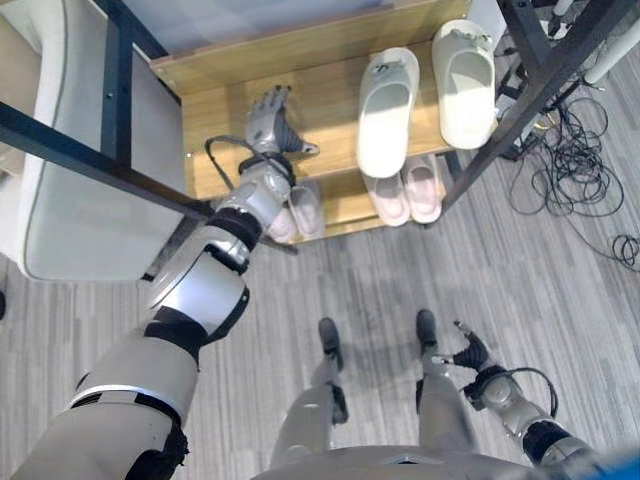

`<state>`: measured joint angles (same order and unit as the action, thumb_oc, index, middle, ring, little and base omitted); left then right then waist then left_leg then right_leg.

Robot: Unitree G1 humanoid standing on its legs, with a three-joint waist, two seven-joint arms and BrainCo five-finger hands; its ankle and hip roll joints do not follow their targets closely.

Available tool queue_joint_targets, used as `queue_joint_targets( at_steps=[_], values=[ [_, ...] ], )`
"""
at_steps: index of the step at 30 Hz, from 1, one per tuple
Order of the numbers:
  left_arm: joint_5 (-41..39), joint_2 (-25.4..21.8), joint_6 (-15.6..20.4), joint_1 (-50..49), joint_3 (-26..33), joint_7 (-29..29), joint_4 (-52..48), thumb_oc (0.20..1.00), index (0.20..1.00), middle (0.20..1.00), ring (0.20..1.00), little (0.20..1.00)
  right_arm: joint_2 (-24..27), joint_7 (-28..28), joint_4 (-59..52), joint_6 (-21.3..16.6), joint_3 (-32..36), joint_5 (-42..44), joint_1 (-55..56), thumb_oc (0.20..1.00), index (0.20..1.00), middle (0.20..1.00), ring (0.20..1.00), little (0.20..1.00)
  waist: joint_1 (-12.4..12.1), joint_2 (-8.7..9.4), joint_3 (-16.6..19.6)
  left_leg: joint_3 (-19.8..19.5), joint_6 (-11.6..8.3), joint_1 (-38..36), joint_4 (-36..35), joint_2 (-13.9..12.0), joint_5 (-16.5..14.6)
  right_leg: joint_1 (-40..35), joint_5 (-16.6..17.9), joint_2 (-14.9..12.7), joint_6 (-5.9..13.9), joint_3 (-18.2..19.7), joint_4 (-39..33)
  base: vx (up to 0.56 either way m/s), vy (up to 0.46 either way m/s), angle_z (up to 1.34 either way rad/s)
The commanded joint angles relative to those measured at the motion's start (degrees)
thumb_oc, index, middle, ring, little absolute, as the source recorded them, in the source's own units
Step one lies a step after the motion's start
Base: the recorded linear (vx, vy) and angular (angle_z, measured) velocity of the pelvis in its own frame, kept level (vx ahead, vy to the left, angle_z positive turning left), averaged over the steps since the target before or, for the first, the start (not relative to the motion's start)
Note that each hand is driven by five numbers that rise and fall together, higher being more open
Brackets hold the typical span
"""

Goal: Arrange the slippers neatly on the shoe rack.

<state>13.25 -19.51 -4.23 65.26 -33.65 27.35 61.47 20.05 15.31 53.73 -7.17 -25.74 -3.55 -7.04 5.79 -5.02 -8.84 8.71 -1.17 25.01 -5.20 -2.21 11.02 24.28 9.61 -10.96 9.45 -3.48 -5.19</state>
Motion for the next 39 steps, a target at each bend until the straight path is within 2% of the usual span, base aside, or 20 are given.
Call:
queue_joint_targets(
  at_steps=[1,15,18,31,39],
  values=[
    [2.17,-0.79,1.22,4.06,4.58,1.16,2.95,1.0,1.0,1.0,1.0,1.0,-2.07,0.49,1.15,-0.08,1.24,1.64,-3.05,1.0,1.0,1.0,1.0,1.0,-0.31,2.43,-2.45,-4.84,-5.24,0.39,0.2,-0.85,-4.03,-3.29,-2.82,-3.0,3.52,-3.6,0.19,0.0,0.0,0.0],
    [1.39,4.98,1.16,0.8,4.0,0.07,3.71,1.0,1.0,1.0,1.0,1.0,-1.62,0.76,1.63,0.54,1.12,1.55,-3.51,1.0,1.0,1.0,1.0,1.0,-0.14,2.01,-2.95,-4.46,-5.21,-0.78,0.2,-1.34,-4.03,-3.97,-3.04,-2.77,3.17,-3.3,0.19,0.0,0.0,0.0],
    [0.71,6.14,1.27,0.91,3.85,0.06,3.91,1.0,1.0,1.0,1.0,1.0,-2.12,0.48,1.61,0.39,1.87,3.8,-3.82,1.0,1.0,1.0,1.0,1.0,0.03,1.86,-3.04,-4.31,-5.24,-0.75,0.2,-1.31,-3.99,-3.8,-2.97,-2.7,3.18,-3.1,0.19,0.0,0.0,0.0],
    [-3.72,12.83,2.63,2.38,2.32,-1.52,6.02,1.0,1.0,1.0,1.0,1.0,-1.97,0.32,5.0,1.11,1.62,4.48,-4.74,1.0,1.0,1.0,1.0,1.0,1.04,0.16,-2.67,-3.32,-5.22,-1.86,0.2,-1.58,-4.08,-4.05,-2.92,-2.92,3.22,-2.23,0.19,0.01,0.002,-0.03],
    [-5.65,14.64,2.98,3.51,1.92,-1.93,7.13,1.0,1.0,1.0,1.0,1.0,-1.66,0.3,6.55,1.42,1.41,4.43,-4.9,1.0,1.0,1.0,1.0,1.0,1.51,-0.87,-2.69,-2.79,-5.17,-2.38,0.2,-1.5,-4.08,-4.14,-2.92,-2.94,3.15,-1.7,0.19,0.02,-0.004,-0.05]
  ],
)
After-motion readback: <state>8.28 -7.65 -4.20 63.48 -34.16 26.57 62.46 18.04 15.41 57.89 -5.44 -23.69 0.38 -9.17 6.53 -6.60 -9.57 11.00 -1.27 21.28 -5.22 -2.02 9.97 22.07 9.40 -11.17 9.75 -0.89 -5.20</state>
